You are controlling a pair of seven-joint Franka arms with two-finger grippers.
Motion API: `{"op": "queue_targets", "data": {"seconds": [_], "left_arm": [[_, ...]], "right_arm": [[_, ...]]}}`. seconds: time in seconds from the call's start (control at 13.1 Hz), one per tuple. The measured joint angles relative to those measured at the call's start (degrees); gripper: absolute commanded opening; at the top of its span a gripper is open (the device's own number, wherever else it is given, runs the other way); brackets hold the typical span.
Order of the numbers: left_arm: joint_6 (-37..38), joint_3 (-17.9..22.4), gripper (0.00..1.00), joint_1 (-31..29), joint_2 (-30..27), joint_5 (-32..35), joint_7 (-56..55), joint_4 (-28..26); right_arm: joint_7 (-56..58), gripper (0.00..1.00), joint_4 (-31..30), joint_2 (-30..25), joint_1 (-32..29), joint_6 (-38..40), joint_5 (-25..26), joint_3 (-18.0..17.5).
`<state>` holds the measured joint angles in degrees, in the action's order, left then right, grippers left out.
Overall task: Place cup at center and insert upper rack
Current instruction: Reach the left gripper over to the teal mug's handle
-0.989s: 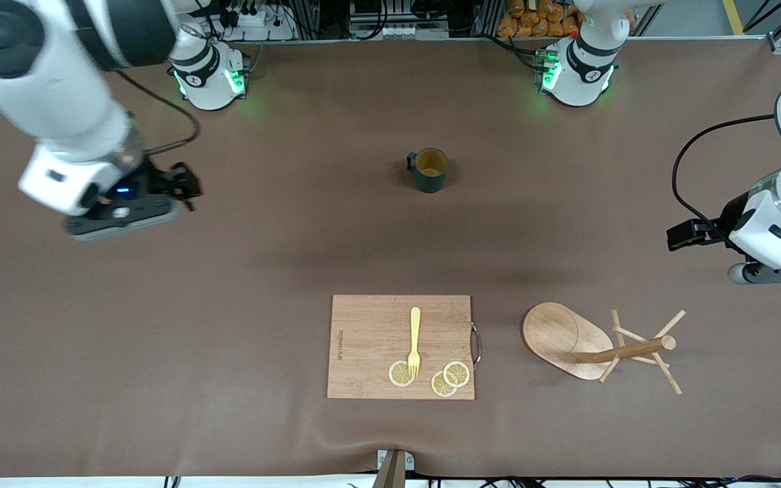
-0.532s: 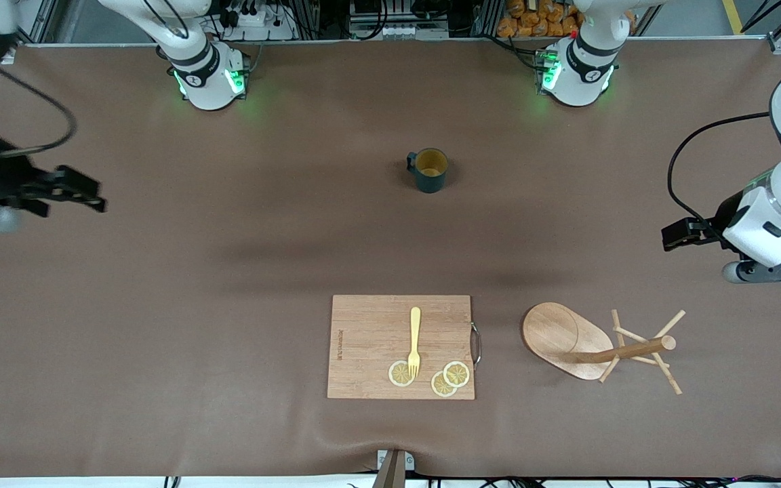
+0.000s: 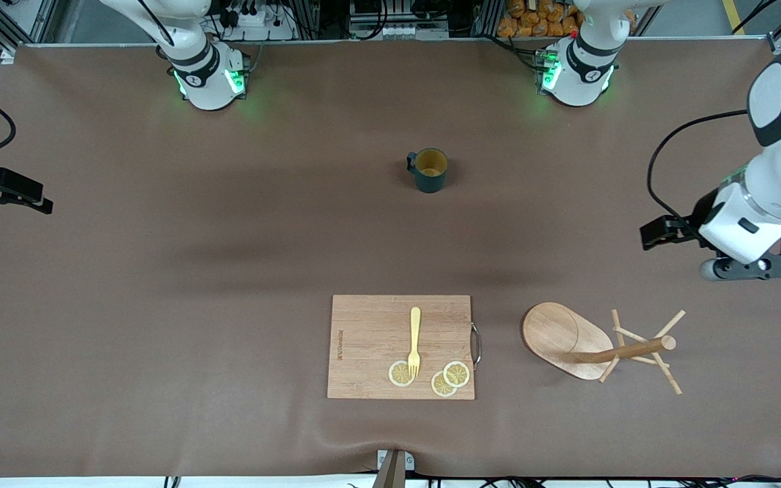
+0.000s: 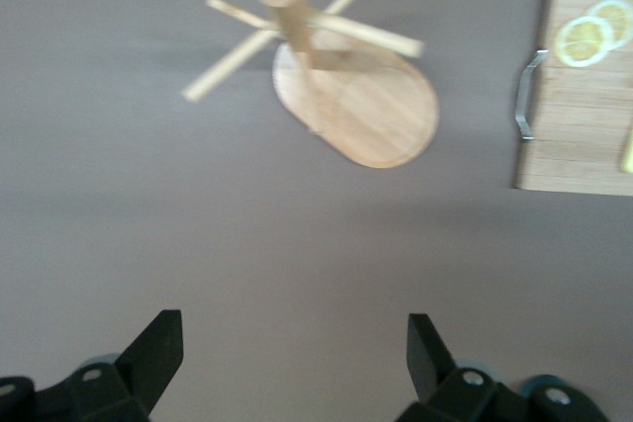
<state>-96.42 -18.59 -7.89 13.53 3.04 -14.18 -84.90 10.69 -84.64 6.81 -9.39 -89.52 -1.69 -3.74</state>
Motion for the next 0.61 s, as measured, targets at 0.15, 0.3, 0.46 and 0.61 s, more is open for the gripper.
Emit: {"op": "queue_targets", "data": {"seconds": [0.15, 0.3, 0.46, 0.61], "left_arm": [[0.02, -3.15, 1.0, 0.25, -0.24, -0.41, -6.26, 0.37], [0.07, -6.7, 1.0, 0.81, -0.64, -0.53, -14.9, 0.44], [0.09, -8.0, 1.0, 4.82, -0.93, -0.61, -25.32, 0.45], [0.1, -8.19, 1.0, 10.7, -0.98, -0.61, -36.61, 0.42]], "right_arm": [[0.01, 1.0, -0.1, 0.07, 0.07, 0.0, 2.2, -0.03], [0.01, 1.0, -0.12, 0.15, 0.05, 0.0, 2.82, -0.03], [0.01, 1.0, -0.13, 0.16, 0.05, 0.01, 2.82, -0.04], [0.01, 1.0, -0.19, 0.28, 0.04, 0.04, 2.82, -0.03]]}}
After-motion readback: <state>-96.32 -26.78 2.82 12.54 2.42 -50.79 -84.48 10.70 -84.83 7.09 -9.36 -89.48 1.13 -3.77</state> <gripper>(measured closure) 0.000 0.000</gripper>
